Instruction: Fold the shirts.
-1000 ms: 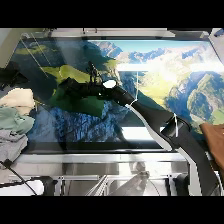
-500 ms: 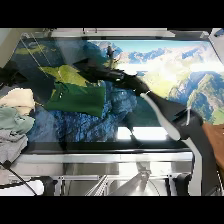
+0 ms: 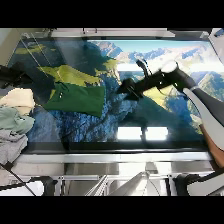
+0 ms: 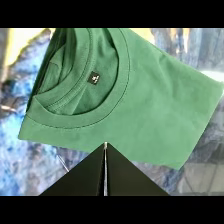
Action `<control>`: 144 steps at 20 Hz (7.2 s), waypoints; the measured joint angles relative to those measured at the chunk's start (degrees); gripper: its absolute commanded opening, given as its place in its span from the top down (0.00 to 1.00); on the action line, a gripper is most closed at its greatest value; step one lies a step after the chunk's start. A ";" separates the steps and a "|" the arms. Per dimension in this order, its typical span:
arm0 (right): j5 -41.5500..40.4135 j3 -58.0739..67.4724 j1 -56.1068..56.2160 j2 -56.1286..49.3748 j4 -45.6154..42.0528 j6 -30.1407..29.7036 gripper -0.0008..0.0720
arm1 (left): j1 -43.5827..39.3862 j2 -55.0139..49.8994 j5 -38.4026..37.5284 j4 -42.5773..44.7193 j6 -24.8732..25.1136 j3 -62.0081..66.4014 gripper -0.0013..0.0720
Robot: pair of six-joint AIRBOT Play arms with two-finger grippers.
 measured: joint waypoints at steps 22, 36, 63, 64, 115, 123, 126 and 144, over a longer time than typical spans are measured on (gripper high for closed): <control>-37.92 -0.46 20.90 -11.72 19.17 -3.82 0.11 | -3.21 0.02 1.81 0.35 0.09 0.00 0.96; -34.75 8.61 13.90 -10.88 20.59 -5.35 0.95 | -3.19 0.02 1.40 0.26 0.09 0.00 0.96; -16.22 6.43 -51.15 14.12 -6.93 -0.44 0.95 | -13.35 0.61 -1.44 0.46 1.07 0.00 0.96; -15.26 6.43 -52.50 15.13 -8.68 -0.26 0.96 | -13.38 0.61 -1.44 0.46 1.38 0.00 0.96; 5.79 -37.81 -7.13 63.32 -41.92 30.84 0.95 | -22.23 7.06 -3.23 7.30 1.33 -2.47 0.97; -9.84 -38.34 21.53 49.27 -45.64 30.14 0.95 | -22.43 15.69 0.42 12.98 -0.33 -16.68 0.96; -12.74 -38.34 23.32 47.30 -46.25 27.65 0.95 | -22.38 18.84 2.69 13.53 -0.50 -20.35 0.96; -15.04 -38.34 24.35 46.12 -46.34 25.70 0.95 | -22.38 21.11 4.57 13.94 -0.63 -22.73 0.96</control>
